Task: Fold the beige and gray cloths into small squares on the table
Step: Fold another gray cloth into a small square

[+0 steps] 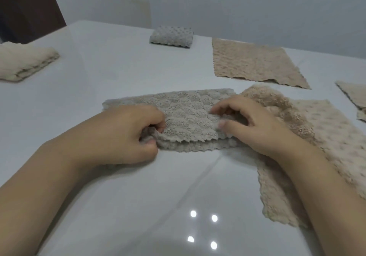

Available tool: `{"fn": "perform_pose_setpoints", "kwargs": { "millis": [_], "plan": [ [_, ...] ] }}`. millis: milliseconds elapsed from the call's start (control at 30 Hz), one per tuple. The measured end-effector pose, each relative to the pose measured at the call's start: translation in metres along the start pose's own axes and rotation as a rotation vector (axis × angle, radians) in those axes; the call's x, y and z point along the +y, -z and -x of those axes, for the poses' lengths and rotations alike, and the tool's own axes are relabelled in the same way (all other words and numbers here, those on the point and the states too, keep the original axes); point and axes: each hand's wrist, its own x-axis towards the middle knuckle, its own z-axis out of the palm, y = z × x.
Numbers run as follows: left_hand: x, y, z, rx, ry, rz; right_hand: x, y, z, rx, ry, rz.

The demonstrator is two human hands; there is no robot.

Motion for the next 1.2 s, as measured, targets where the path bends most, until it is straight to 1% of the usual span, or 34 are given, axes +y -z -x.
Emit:
{"fn": "perform_pose_setpoints", "kwargs": {
  "millis": [33, 100, 167, 233, 267, 367, 433, 500, 567, 633, 700, 733, 767, 867, 900, 933, 1067, 1200],
  "plan": [
    [-0.002, 0.001, 0.000, 0.035, 0.013, -0.006, 0.003, -0.001, -0.001, -0.044, 0.010, 0.083],
    [-0.007, 0.003, 0.000, 0.114, 0.071, -0.015, 0.006, 0.001, -0.001, -0.086, -0.001, 0.138],
    [-0.013, 0.002, 0.000, 0.201, 0.154, -0.036, 0.007, 0.004, -0.001, -0.085, -0.015, 0.109],
    [-0.017, 0.001, -0.005, 0.235, 0.255, -0.106, 0.008, 0.005, -0.002, -0.040, -0.023, 0.066],
    [-0.018, 0.001, -0.010, 0.214, 0.310, -0.171, 0.008, 0.005, -0.002, -0.008, -0.026, 0.052],
    [-0.017, 0.007, -0.032, 0.063, 0.455, -0.451, 0.007, 0.004, -0.001, 0.067, -0.025, 0.043],
    [-0.014, 0.009, -0.046, -0.007, 0.513, -0.520, 0.006, 0.005, 0.000, 0.069, -0.005, 0.049],
    [-0.014, 0.004, -0.055, -0.001, 0.562, -0.473, 0.007, 0.006, 0.001, 0.038, 0.008, 0.070],
    [-0.019, -0.006, -0.056, 0.122, 0.547, -0.400, 0.009, 0.004, 0.000, 0.052, 0.024, 0.110],
    [-0.026, -0.011, -0.051, 0.242, 0.523, -0.278, 0.012, 0.002, -0.003, 0.143, 0.056, 0.104],
    [-0.031, -0.010, -0.046, 0.268, 0.517, -0.162, 0.012, 0.001, -0.005, 0.226, 0.054, 0.068],
    [-0.031, -0.009, -0.045, 0.262, 0.501, -0.148, 0.010, 0.002, -0.005, 0.239, 0.050, 0.064],
    [-0.030, -0.008, -0.044, 0.253, 0.487, -0.139, 0.009, 0.003, -0.005, 0.219, 0.053, 0.076],
    [-0.027, -0.003, -0.040, 0.223, 0.485, -0.032, 0.009, 0.002, -0.004, 0.027, 0.052, 0.186],
    [-0.026, -0.001, -0.039, 0.211, 0.485, 0.014, 0.010, 0.002, -0.004, 0.010, 0.051, 0.210],
    [-0.026, 0.000, -0.038, 0.206, 0.482, 0.047, 0.011, 0.001, -0.004, 0.043, 0.052, 0.213],
    [-0.027, -0.001, -0.038, 0.247, 0.464, 0.069, 0.010, 0.003, -0.004, 0.289, 0.015, 0.133],
    [-0.030, -0.003, -0.038, 0.307, 0.467, 0.104, 0.006, 0.002, -0.001, 0.407, 0.043, 0.029]
  ]
}}
